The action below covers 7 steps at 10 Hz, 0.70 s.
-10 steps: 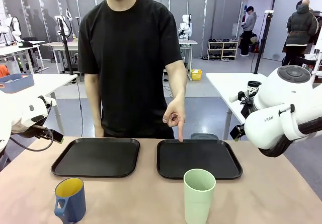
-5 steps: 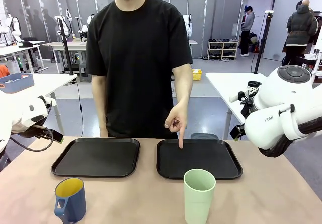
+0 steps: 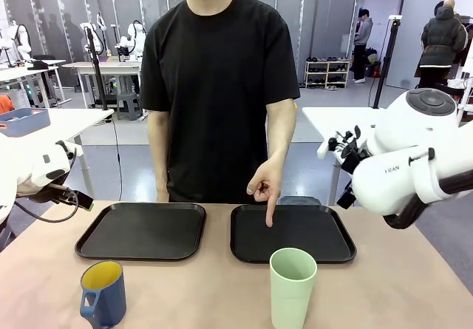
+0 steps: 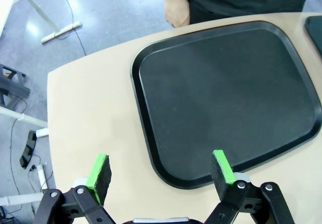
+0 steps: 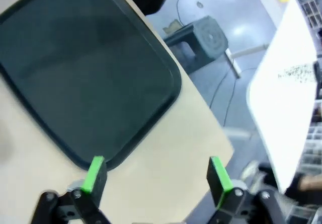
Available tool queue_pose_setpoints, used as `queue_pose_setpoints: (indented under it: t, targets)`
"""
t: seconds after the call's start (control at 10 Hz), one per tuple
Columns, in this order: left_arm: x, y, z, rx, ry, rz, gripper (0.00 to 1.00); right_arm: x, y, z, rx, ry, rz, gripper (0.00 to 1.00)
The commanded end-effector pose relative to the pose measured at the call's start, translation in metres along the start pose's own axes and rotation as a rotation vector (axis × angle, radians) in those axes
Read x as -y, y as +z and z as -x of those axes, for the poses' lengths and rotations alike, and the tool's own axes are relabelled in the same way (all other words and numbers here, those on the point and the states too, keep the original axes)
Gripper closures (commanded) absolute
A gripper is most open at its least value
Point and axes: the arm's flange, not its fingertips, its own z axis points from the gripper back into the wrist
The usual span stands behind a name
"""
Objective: Sort and store the cups by type.
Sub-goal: Pick up the Reusable plastic cup.
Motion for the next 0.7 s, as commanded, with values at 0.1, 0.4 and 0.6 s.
queue_pose_setpoints:
  t: [0.1,0.4,0.6]
  targets:
    - [0.001,0.000,-0.001,0.001,0.001,-0.002,0.00,0.026,0.035,0.020,0.000,0.353,-0.148,0.00]
    - [0.001,0.000,-0.001,0.001,0.001,-0.002,0.00,0.032,0.035,0.018,-0.057,0.535,-0.173,0.00]
    - [0.001,0.000,-0.001,0.001,0.001,-0.002,0.00,0.031,0.030,0.016,-0.098,0.526,-0.166,0.00]
